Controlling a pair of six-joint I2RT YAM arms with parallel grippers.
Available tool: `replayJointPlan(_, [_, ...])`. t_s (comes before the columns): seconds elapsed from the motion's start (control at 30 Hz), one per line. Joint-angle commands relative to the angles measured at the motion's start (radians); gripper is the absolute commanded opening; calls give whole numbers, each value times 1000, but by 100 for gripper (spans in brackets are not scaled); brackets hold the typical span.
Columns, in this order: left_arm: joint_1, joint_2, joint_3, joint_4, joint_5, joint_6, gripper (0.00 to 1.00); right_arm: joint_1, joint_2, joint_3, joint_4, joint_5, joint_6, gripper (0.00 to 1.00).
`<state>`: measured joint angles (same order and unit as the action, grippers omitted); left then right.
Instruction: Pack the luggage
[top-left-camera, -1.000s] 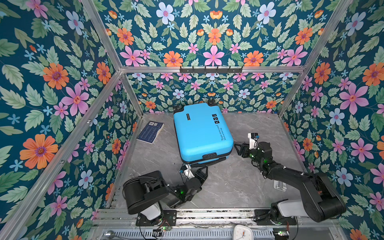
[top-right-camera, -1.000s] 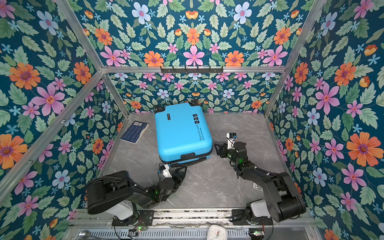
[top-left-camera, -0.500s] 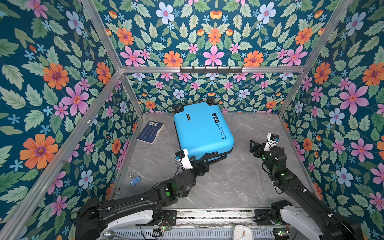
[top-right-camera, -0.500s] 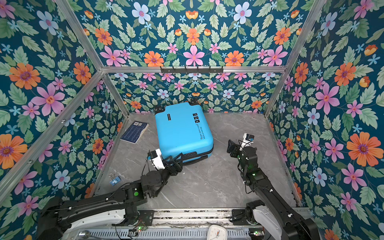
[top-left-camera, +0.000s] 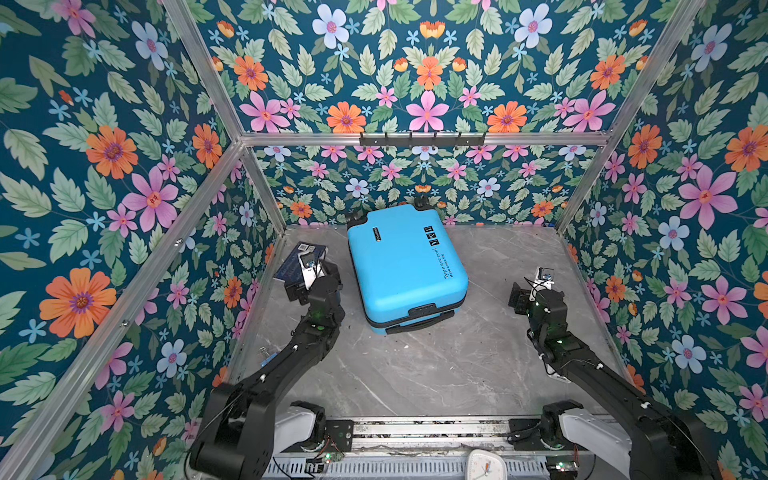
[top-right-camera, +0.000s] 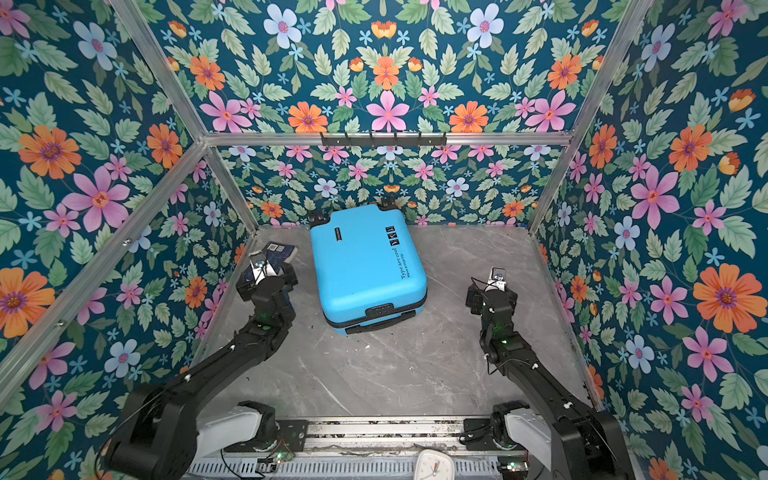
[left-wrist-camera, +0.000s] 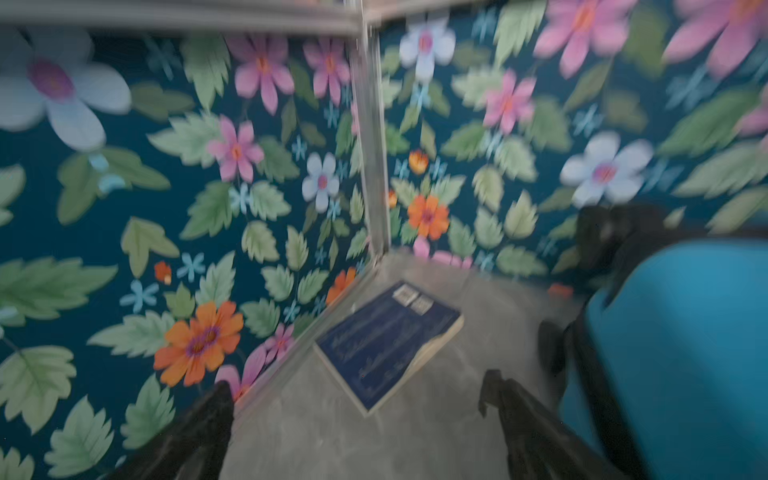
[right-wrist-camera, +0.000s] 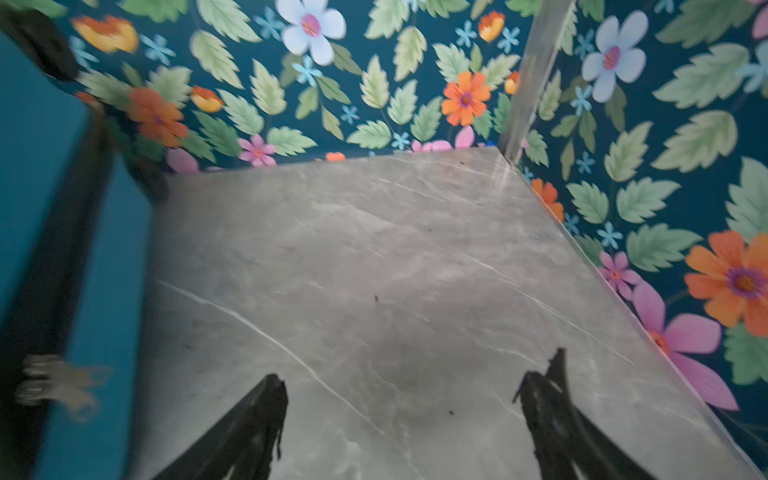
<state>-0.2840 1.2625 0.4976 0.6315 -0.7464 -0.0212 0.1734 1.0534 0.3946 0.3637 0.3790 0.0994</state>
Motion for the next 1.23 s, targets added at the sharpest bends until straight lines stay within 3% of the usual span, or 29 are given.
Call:
replayJointPlan(0.0, [43,100,-98,225,80,-1,99,-24,42,-69,146,47,1,89])
replayJointPlan(0.13, [61,311,-222,669,130,99,99,-62,142,-146,398,21,-47,92])
replayJointPlan(0.17, [68,345,-227,736,133,128,99,-78,160,-154,445,-47,-63,92])
replayJointPlan(0.23, [99,297,-212,594,191,56,99,-143,214,-161,519,-171,-34,92])
replayJointPlan(0.3, [137,304,-260,703,286,48,99,-183,329,-162,606,-213,2,92])
replayJointPlan(0.33, [144,303,-263,699,325,50,99,-193,423,-168,763,-221,-6,93])
replayJointPlan(0.37, [165,305,-276,703,382,33,99,-192,419,-150,719,-234,-20,93])
replayJointPlan(0.4, [188,335,-296,739,424,14,99,-194,358,-100,510,-267,-1,93])
replayJointPlan(0.43, [198,392,-295,862,430,41,99,-198,390,-88,532,-271,-8,93])
replayJointPlan(0.47, [198,356,-267,724,440,20,99,-199,415,-113,630,-272,-19,94])
replayJointPlan(0.5, [202,334,-224,602,436,3,99,-198,378,-93,527,-271,-8,94])
replayJointPlan(0.53, [219,361,-230,671,462,6,100,-199,377,-89,507,-274,-4,94])
replayJointPlan(0.57, [224,370,-231,693,466,10,100,-200,412,-110,617,-267,-17,99])
replayJointPlan(0.63, [224,347,-223,622,463,-9,100,-200,370,-88,502,-269,0,99])
replayJointPlan(0.7, [224,366,-232,687,465,7,100,-200,394,-99,570,-264,-11,99])
replayJointPlan(1.2, [224,362,-229,675,466,4,100,-192,387,-77,506,-285,-23,99])
